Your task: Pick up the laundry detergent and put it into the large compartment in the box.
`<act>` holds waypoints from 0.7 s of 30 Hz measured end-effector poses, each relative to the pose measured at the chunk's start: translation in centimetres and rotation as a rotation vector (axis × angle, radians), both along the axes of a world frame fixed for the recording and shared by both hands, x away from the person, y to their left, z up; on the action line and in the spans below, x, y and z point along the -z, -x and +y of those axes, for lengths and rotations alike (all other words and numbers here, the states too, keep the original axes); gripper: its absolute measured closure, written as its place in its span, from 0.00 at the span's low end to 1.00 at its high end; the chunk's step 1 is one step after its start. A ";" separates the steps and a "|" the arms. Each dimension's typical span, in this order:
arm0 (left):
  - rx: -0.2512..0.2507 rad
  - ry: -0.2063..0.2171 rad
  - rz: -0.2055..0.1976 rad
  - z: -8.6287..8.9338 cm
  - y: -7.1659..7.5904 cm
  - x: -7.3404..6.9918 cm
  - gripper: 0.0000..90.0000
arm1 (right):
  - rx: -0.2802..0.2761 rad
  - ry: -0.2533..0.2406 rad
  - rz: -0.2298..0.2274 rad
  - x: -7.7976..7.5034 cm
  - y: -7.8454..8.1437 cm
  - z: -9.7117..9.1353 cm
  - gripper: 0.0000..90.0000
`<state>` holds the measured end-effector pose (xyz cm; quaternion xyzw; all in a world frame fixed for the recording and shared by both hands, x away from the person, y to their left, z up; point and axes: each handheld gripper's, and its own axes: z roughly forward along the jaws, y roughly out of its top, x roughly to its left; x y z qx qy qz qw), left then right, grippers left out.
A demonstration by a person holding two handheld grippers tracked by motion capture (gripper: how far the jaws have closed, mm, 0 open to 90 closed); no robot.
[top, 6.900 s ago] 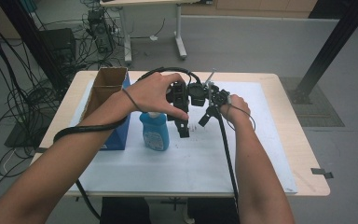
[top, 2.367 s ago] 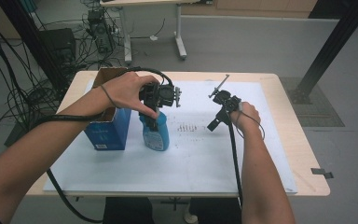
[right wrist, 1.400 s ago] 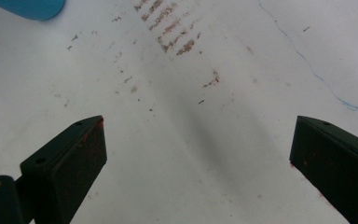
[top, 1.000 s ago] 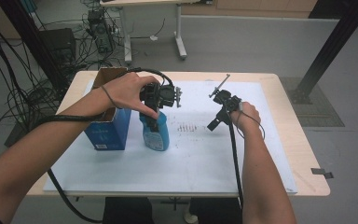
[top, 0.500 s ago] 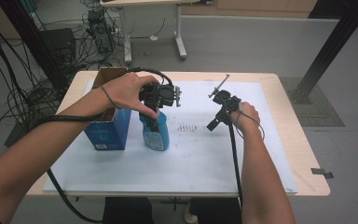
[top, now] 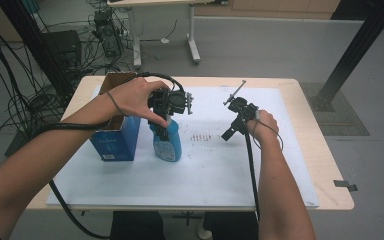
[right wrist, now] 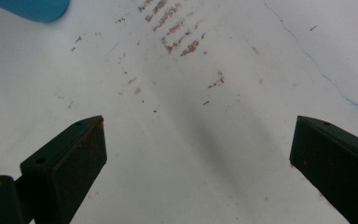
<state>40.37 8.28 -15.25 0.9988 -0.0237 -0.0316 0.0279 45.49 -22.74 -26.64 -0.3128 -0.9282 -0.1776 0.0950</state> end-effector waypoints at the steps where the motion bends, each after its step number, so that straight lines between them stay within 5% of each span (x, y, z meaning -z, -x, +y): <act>1: 0.000 0.000 -0.001 0.0 0.0 0.0 0.08 | -0.001 -0.003 -0.002 0.0 0.0 -0.1 0.04; 14: 0.028 0.001 -0.008 0.0 0.1 0.0 0.09 | 0.015 -0.002 0.002 0.1 0.4 -0.5 0.04; 21: 0.051 -0.032 -0.013 -0.5 0.3 0.6 0.09 | 0.024 0.003 -0.001 0.0 0.6 -0.8 0.04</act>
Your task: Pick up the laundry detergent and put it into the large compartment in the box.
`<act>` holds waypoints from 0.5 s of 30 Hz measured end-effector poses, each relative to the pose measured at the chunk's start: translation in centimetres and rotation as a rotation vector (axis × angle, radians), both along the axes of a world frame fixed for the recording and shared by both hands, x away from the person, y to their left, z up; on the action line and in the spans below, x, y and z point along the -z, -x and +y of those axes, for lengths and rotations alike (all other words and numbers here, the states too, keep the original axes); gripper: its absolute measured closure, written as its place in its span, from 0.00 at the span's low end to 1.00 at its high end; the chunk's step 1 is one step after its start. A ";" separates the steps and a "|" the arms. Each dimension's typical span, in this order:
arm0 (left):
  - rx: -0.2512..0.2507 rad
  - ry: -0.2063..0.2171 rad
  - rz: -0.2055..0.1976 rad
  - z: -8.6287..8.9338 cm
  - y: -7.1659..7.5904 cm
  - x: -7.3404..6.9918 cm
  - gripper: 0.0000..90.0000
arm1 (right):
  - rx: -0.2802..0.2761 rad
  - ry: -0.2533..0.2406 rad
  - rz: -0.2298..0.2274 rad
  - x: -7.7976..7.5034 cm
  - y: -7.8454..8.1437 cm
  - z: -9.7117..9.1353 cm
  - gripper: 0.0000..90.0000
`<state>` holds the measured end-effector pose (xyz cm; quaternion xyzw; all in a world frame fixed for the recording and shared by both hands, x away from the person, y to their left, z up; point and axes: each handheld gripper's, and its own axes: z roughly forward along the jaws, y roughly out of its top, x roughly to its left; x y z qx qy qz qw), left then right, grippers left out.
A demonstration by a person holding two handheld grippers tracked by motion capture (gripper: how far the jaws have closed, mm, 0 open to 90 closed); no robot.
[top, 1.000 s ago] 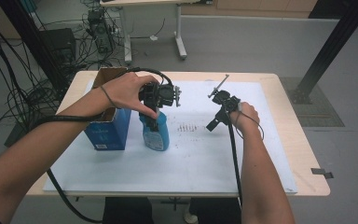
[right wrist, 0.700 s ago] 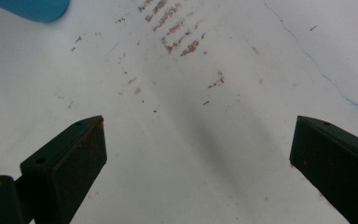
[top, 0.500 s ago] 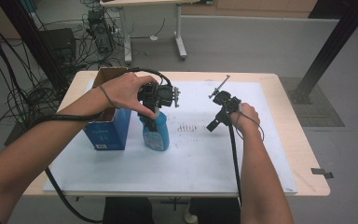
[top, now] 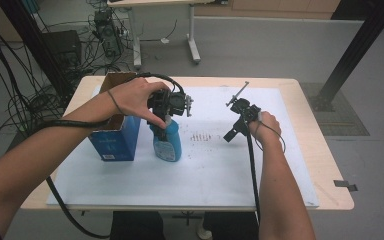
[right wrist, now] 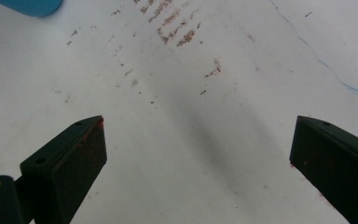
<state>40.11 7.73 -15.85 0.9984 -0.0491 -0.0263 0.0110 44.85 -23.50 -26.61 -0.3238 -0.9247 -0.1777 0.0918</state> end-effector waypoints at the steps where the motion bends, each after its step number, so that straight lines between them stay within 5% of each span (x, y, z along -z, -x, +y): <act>1: 0.002 -0.005 -0.007 -0.1 0.1 0.1 0.10 | -0.001 -0.001 -0.002 0.0 0.0 -0.1 0.04; 15: 0.021 -0.034 -0.008 -0.6 0.2 1.0 0.25 | 0.012 0.000 0.003 0.4 0.4 -0.8 0.04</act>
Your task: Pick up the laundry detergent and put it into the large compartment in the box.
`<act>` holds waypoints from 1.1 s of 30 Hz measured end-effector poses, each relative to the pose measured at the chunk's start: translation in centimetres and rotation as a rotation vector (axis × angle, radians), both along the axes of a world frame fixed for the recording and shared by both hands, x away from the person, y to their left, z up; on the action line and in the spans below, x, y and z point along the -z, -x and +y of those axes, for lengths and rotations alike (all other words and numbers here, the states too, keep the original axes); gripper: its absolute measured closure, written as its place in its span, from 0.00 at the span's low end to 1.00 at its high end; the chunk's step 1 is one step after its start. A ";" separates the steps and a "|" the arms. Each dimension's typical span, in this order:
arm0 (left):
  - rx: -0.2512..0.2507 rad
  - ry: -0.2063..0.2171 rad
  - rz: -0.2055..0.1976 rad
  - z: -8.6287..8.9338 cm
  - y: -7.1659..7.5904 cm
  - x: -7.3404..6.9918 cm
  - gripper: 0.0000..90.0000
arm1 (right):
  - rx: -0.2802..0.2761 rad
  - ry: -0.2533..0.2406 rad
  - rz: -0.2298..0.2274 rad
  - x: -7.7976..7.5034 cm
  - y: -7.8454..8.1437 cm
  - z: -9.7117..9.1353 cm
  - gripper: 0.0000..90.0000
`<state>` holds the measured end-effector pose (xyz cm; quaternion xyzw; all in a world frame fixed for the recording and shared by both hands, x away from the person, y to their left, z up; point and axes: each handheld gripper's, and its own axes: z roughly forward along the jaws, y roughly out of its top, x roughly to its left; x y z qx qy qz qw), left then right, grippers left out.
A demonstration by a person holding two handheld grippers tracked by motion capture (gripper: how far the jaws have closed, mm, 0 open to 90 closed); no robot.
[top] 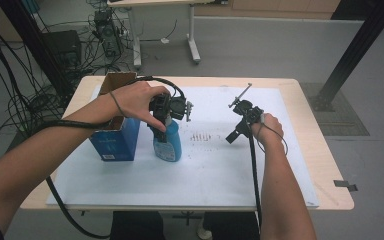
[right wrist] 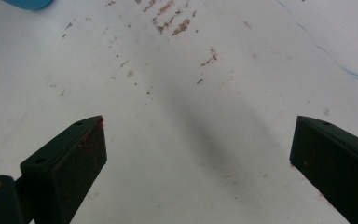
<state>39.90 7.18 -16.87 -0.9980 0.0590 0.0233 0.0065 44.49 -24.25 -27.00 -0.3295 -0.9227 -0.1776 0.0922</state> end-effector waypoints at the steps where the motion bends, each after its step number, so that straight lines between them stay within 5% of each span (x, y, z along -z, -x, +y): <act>1: 0.000 0.000 -0.001 0.0 0.0 0.0 0.25 | 0.000 0.000 -0.001 0.0 0.0 0.0 0.04; 10: 0.002 0.004 -0.020 -0.1 0.2 0.0 0.37 | 0.006 0.000 0.003 0.3 0.1 -0.1 0.04; 33: 0.000 -0.012 -0.031 -0.5 0.5 0.0 0.38 | -0.006 0.002 -0.008 0.1 0.2 0.1 0.04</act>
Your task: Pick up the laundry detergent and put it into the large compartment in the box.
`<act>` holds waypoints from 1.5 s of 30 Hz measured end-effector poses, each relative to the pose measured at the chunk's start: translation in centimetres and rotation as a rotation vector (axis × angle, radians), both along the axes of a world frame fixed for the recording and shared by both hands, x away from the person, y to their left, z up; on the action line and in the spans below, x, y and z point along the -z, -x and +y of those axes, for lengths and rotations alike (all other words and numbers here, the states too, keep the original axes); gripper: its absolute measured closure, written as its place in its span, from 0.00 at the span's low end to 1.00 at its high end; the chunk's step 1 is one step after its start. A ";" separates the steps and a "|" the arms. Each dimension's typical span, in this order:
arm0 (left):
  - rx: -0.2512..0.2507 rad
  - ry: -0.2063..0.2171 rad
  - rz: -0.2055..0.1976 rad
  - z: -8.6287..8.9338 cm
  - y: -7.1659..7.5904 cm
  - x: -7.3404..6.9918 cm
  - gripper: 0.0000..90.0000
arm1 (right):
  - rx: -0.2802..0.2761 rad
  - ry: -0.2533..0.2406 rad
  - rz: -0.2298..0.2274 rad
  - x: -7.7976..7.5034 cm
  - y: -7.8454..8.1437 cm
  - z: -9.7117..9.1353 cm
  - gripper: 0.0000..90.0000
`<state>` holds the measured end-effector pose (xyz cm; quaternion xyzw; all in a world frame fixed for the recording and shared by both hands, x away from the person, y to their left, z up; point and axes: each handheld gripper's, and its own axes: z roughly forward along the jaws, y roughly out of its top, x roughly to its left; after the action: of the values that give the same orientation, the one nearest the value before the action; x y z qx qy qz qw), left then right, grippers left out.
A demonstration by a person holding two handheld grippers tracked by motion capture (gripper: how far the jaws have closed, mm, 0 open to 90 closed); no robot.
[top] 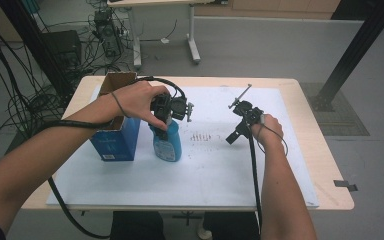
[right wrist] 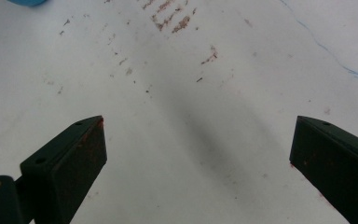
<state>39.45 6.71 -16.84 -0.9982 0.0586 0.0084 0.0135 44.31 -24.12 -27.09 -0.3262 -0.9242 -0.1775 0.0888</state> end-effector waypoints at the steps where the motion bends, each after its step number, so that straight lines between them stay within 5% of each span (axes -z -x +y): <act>1: 0.000 0.000 0.000 0.0 0.0 0.0 0.38 | 0.000 0.000 0.000 0.0 0.0 0.0 0.04; 45: -0.023 0.011 -0.010 0.3 0.3 0.1 0.37 | -0.003 -0.007 -0.004 -0.1 -0.1 0.3 0.04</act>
<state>39.18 6.96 -16.94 -0.9989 0.0471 0.0030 0.0081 44.42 -23.77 -26.97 -0.3244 -0.9242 -0.1812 0.0885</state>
